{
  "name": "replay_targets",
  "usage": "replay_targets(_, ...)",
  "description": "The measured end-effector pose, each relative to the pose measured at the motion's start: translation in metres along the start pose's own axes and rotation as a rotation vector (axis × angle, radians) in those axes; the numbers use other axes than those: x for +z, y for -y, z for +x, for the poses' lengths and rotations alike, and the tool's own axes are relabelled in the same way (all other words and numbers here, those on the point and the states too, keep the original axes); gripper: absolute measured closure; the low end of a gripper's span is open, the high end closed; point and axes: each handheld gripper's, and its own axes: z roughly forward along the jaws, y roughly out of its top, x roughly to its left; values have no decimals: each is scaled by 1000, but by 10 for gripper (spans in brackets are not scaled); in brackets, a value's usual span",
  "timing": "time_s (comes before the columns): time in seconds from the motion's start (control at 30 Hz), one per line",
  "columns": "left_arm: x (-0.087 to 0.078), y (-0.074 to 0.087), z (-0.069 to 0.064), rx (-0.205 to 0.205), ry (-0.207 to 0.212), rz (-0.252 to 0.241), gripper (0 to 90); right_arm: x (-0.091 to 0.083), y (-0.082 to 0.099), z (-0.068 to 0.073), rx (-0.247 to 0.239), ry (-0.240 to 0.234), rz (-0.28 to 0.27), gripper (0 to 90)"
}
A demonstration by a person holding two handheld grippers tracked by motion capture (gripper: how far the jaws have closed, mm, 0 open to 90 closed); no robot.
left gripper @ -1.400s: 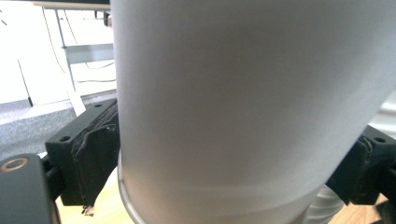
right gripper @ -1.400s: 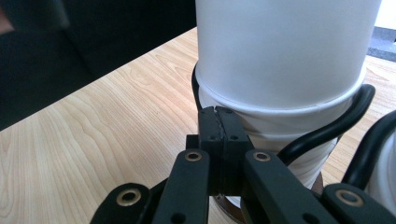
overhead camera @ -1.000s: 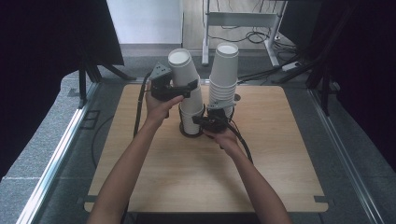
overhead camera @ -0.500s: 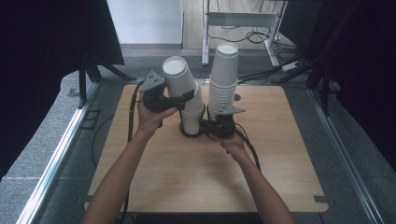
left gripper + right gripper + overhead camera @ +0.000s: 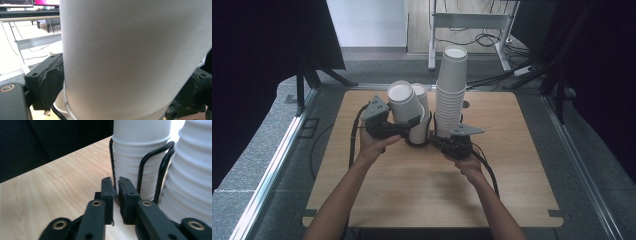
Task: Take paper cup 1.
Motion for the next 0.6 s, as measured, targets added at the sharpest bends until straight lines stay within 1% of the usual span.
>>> replay_targets(0.03, 0, 0, 0, 0, 0, 0, 90, -1, 3, 1, 0, -5, -8, 757)
replay_targets(0.07, -1, 4, -1, -3, 3, 3, 90, -3, 6, 3, -2, -5, -9, 757)
replay_targets(0.17, -6, 18, -4, -16, 2, 10, 90, -5, 11, 7, -11, -9, -7, 710)
replay_targets(0.2, -7, 22, -4, -20, 2, 13, 90, -8, 16, 11, -27, 4, -12, 682)
replay_targets(0.27, -9, 31, -5, -31, 1, 19, 89, -9, 18, 12, -32, 7, -11, 673)
replay_targets(0.33, -10, 38, -6, -33, -5, 27, 89, -12, 24, 14, -40, 10, -1, 638)
replay_targets(0.37, -11, 45, -7, -33, -17, 37, 89, -13, 25, 14, -54, 16, 16, 627)
replay_targets(0.4, -12, 49, -8, -36, -14, 39, 89, -13, 27, 14, -55, 23, 18, 620)
replay_targets(0.47, -13, 52, -9, -41, -10, 40, 89, -15, 28, 14, -52, 21, 18, 609)
replay_targets(0.6, -16, 63, -14, -43, -8, 53, 88, -19, 32, 15, -43, 19, 25, 539)
